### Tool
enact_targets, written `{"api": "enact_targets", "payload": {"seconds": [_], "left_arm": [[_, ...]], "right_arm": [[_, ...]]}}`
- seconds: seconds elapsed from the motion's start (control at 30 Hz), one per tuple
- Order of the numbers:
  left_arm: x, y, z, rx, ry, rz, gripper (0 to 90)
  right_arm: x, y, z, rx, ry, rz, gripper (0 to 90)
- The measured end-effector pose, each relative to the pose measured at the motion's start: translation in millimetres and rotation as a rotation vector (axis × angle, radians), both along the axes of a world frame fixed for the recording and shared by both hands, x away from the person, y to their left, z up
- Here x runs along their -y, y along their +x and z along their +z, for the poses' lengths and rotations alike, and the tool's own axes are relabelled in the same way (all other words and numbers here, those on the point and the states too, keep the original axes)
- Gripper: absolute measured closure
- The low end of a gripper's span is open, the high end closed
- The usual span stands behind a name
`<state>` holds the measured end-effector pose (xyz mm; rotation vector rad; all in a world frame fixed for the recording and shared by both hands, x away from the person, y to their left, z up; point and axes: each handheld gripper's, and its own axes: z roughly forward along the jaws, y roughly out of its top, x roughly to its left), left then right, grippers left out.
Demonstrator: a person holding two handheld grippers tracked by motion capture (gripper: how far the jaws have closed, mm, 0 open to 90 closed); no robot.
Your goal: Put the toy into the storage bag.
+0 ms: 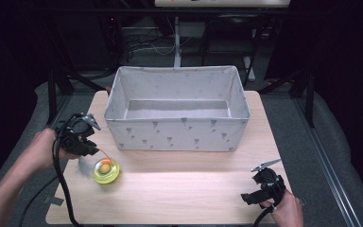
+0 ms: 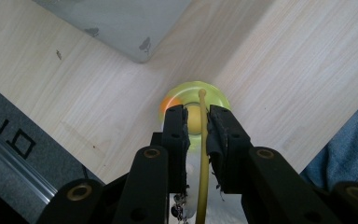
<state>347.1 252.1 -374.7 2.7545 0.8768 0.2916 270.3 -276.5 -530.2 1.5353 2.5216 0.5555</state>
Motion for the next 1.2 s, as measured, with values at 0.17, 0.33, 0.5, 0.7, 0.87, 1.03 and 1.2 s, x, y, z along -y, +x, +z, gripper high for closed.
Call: {"api": "enact_targets", "payload": {"seconds": [0.17,0.33,0.5,0.7,0.87,1.03,1.2], "left_arm": [[-0.9,0.1,-0.2,0.002,-0.009,0.006,79.8],[-2.1,0.4,0.1,0.013,-0.017,0.006,82.5],[-1.4,-0.1,0.7,0.014,-0.012,0.001,87.0],[0.0,0.3,2.3,0.008,0.006,-0.001,87.5],[2.2,-0.2,3.9,0.003,0.023,-0.010,87.6],[3.4,0.2,5.6,-0.006,0.032,-0.018,87.6],[4.0,0.4,7.3,-0.010,0.037,-0.019,87.7]], "right_arm": [[0.3,0.4,0.4,-0.007,-0.005,0.006,3.0],[0.6,0.6,0.1,-0.010,-0.005,0.006,3.0],[0.3,0.2,0.2,-0.003,-0.007,0.001,3.5],[0.6,0.3,0.4,-0.010,-0.011,0.007,3.7],[0.7,0.4,-0.1,-0.007,-0.008,0.001,3.7],[0.6,0.3,0.0,-0.007,-0.009,0.001,3.8],[1.3,0.6,-0.3,-0.010,-0.016,-0.002,3.9]]}}
